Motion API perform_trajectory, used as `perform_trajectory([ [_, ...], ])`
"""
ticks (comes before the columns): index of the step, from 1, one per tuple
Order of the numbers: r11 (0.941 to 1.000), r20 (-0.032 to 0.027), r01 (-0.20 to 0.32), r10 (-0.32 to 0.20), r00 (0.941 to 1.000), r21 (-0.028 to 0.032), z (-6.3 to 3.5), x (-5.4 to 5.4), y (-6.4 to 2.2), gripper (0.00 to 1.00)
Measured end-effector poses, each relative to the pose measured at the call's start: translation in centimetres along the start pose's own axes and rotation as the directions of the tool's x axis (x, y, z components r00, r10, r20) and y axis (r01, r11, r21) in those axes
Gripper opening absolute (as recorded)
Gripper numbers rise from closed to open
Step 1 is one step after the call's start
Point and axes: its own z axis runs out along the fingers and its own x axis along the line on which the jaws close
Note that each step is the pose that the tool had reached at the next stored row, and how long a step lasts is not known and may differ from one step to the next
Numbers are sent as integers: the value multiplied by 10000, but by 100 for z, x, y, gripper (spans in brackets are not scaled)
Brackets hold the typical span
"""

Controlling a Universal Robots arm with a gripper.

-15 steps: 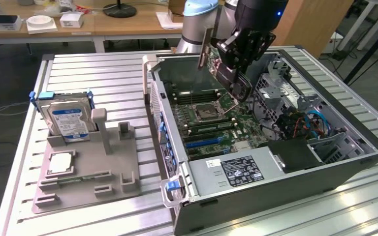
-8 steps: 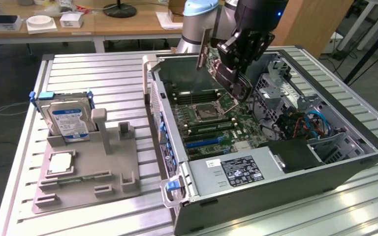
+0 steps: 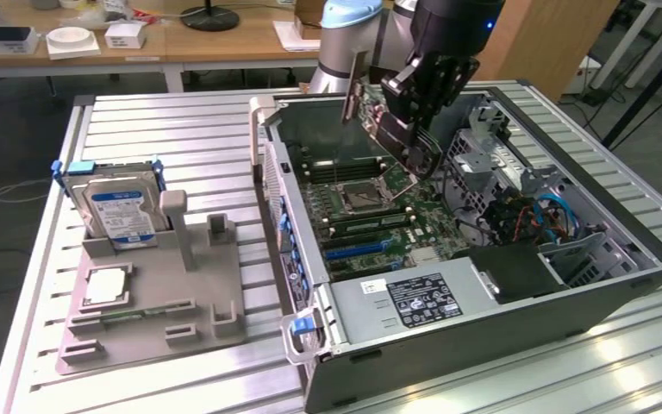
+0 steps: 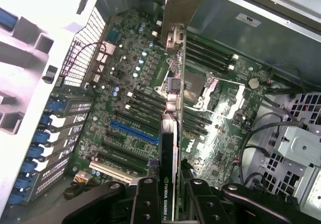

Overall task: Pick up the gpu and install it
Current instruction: 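Insert the gpu into the slot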

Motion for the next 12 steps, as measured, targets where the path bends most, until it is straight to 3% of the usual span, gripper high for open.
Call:
perform_trajectory([
  [12,9984,-27,557,-557,9984,-14,11,0,-1,26],
])
